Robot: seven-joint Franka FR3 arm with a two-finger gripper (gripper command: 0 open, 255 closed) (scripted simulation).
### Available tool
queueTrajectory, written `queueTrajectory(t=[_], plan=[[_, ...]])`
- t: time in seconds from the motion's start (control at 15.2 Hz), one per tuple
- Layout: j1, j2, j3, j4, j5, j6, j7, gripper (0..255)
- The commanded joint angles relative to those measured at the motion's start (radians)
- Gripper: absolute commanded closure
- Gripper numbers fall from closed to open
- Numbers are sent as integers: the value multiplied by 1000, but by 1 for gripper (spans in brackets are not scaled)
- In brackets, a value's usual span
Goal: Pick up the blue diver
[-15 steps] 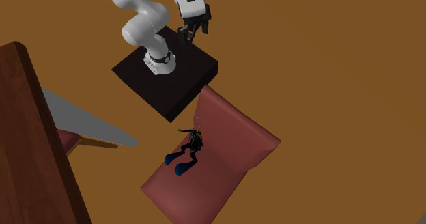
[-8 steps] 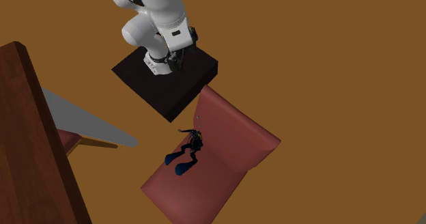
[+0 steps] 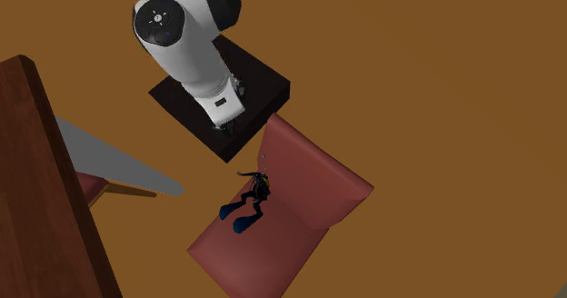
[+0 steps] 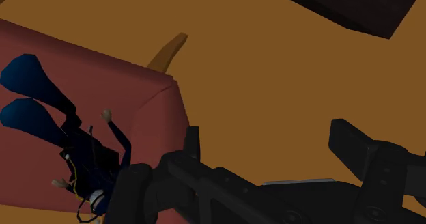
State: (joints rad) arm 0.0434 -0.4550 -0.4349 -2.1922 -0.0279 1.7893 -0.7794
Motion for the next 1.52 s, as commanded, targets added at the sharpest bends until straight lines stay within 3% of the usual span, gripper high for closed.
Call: queueTrajectory(t=[0.0, 0.4, 0.59, 1.19, 1.25, 1.45], plan=[[14, 67, -57, 38, 20, 16, -101, 0], [46, 339, -217, 219, 164, 21, -420, 0], [29, 495, -262, 330, 268, -6, -576, 0], [23, 520, -257, 254, 291, 86, -607, 0], [23, 518, -257, 250, 290, 88, -607, 255], [23, 519, -257, 250, 290, 88, -607, 255]])
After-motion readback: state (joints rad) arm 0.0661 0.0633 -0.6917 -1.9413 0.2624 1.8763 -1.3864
